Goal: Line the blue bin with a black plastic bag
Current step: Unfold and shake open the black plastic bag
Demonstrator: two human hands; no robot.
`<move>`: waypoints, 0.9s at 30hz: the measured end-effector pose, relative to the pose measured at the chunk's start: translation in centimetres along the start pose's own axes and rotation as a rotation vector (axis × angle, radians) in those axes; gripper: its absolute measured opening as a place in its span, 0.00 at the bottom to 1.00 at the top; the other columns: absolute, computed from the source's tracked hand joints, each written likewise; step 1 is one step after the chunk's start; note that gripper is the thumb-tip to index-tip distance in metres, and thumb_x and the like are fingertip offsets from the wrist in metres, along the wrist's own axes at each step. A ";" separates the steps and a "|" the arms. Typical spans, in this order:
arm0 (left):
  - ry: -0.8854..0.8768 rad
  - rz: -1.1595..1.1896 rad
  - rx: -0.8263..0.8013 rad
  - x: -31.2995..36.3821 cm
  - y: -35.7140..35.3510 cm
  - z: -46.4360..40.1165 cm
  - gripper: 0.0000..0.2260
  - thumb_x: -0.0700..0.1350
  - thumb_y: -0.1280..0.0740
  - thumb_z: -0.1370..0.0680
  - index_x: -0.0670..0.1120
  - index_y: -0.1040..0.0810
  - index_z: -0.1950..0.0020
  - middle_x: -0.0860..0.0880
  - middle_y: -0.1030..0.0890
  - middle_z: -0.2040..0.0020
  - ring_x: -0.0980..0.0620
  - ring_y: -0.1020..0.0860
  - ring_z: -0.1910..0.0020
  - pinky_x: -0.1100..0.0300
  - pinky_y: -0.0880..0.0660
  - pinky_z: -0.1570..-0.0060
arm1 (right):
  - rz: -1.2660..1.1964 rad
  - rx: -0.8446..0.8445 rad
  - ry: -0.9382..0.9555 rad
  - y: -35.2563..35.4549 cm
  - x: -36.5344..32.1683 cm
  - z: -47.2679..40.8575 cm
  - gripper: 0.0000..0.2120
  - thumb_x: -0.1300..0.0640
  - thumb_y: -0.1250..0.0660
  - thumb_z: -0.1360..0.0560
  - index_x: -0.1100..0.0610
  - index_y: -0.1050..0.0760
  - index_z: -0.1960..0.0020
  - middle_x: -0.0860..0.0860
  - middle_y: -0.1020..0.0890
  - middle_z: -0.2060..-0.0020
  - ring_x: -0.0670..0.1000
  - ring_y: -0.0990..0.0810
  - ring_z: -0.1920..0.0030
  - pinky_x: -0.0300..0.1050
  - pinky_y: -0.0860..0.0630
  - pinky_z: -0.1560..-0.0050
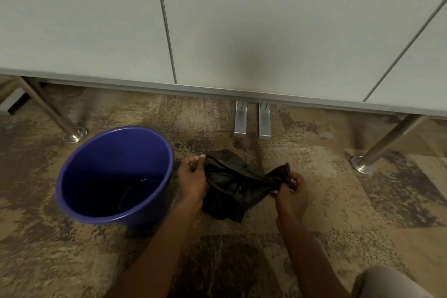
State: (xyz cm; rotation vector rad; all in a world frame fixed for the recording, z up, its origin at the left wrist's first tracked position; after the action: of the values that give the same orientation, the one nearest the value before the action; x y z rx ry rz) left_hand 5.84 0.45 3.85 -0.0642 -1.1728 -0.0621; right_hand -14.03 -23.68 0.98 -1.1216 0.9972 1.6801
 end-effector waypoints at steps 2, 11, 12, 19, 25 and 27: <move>-0.120 -0.172 -0.054 2.3 0.1 -0.3 0.02 0.46 0.32 0.17 0.49 0.20 0.46 0.48 0.16 0.49 0.46 0.17 0.45 0.55 0.19 0.48 | -0.029 0.019 -0.025 0.9 0.4 0.4 0.16 0.66 0.36 0.18 0.55 0.24 0.32 0.58 0.19 0.41 0.59 0.17 0.46 0.63 0.15 0.46; -0.375 -0.456 -0.187 9.4 0.6 2.1 0.07 0.44 0.31 0.17 0.54 0.16 0.51 0.55 0.15 0.55 0.49 0.15 0.48 0.45 0.16 0.46 | 0.360 0.011 0.147 3.8 -4.7 1.2 0.22 0.55 0.31 0.20 0.51 0.25 0.26 0.59 0.24 0.31 0.60 0.23 0.32 0.59 0.23 0.33; -0.380 -0.480 -0.224 10.0 0.1 2.6 0.06 0.45 0.31 0.17 0.54 0.15 0.51 0.54 0.14 0.55 0.50 0.15 0.48 0.47 0.17 0.44 | 0.389 0.023 0.284 3.8 -6.9 1.8 0.22 0.54 0.30 0.20 0.51 0.25 0.26 0.59 0.26 0.30 0.60 0.26 0.30 0.60 0.25 0.31; -0.505 -0.536 -0.417 14.8 -5.0 6.9 0.04 0.52 0.27 0.20 0.55 0.12 0.50 0.56 0.12 0.54 0.57 0.14 0.52 0.52 0.17 0.43 | 0.665 -0.650 0.753 -6.5 -16.0 10.4 0.50 0.19 0.37 0.32 0.39 0.46 0.17 0.50 0.29 0.22 0.50 0.28 0.27 0.55 0.29 0.28; -0.393 -0.235 -0.237 14.4 -1.1 5.3 0.17 0.64 0.36 0.18 0.53 0.15 0.51 0.48 0.12 0.52 0.49 0.14 0.50 0.49 0.19 0.43 | 0.270 -0.590 0.484 -6.0 -17.9 7.8 0.10 0.59 0.26 0.22 0.43 0.19 0.53 0.42 0.13 0.62 0.37 0.14 0.58 0.43 0.15 0.52; -0.255 -0.298 -0.141 11.2 1.6 3.4 0.17 0.63 0.40 0.17 0.54 0.18 0.52 0.43 0.14 0.46 0.46 0.17 0.47 0.49 0.21 0.43 | 0.041 -0.658 0.288 -5.3 -17.8 6.9 0.12 0.62 0.27 0.22 0.45 0.15 0.56 0.43 0.11 0.60 0.44 0.12 0.58 0.39 0.16 0.60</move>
State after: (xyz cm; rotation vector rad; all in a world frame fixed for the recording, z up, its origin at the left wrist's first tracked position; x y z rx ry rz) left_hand 7.20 2.16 15.41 -0.0210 -1.4252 -0.4101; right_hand -6.89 -19.55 18.95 -1.8183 0.6386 1.9816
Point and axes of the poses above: each hand's wrist, its own z-axis away from the middle knuckle, its own y-axis out of the back of the hand, x = y × z, the point moved 9 cm from there along -z, towards the middle knuckle
